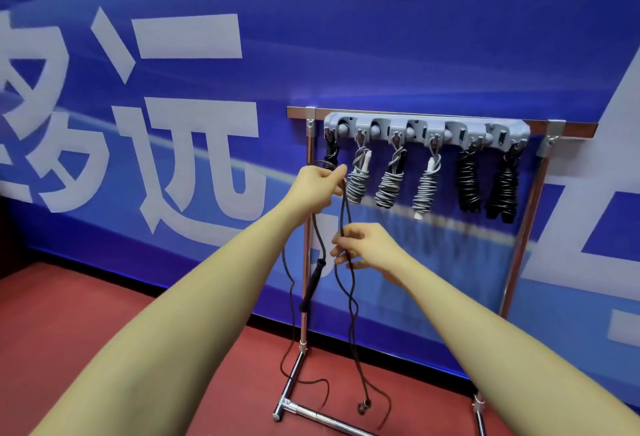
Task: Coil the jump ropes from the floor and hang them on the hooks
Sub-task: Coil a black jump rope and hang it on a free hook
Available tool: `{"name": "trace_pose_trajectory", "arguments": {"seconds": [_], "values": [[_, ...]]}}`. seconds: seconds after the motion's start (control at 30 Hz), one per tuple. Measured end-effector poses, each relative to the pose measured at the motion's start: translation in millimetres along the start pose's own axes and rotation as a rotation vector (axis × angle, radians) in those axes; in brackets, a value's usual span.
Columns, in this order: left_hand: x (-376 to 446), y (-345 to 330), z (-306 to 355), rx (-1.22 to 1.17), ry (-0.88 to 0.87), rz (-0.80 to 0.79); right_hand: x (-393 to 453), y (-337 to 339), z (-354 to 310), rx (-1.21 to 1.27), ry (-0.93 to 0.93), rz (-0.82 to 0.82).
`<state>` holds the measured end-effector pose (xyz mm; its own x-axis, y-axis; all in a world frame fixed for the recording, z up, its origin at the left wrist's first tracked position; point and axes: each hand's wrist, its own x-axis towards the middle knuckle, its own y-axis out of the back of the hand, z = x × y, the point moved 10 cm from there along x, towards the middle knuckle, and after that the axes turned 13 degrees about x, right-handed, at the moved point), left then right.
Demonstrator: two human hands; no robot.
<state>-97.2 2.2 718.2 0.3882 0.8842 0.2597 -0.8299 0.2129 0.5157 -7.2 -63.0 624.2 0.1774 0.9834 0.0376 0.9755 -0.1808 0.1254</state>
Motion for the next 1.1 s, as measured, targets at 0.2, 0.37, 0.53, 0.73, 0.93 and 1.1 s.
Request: {"name": "trace_pose_trajectory", "arguments": {"seconds": [0.2, 0.37, 0.53, 0.73, 0.93, 1.1], "values": [[-24, -41, -40, 0.04, 0.094, -0.216, 0, 37, -42, 0.332, 0.194, 0.208], [-49, -83, -55, 0.123, -0.013, -0.407, 4, 52, -63, 0.499, 0.255, 0.248], [-30, -59, -44, 0.144, -0.046, -0.181, 6, 57, -61, 0.455, 0.276, 0.26], [-13, -27, -23, 0.015, -0.062, -0.037, 6, 36, -16, 0.16, 0.121, 0.217], [-3, -7, -13, -0.126, -0.031, -0.007, 6, 0, 6, -0.022, 0.06, -0.003], [3, -17, -16, -0.479, 0.081, -0.128, 4, -7, 0, 0.31, 0.015, 0.001]]}}
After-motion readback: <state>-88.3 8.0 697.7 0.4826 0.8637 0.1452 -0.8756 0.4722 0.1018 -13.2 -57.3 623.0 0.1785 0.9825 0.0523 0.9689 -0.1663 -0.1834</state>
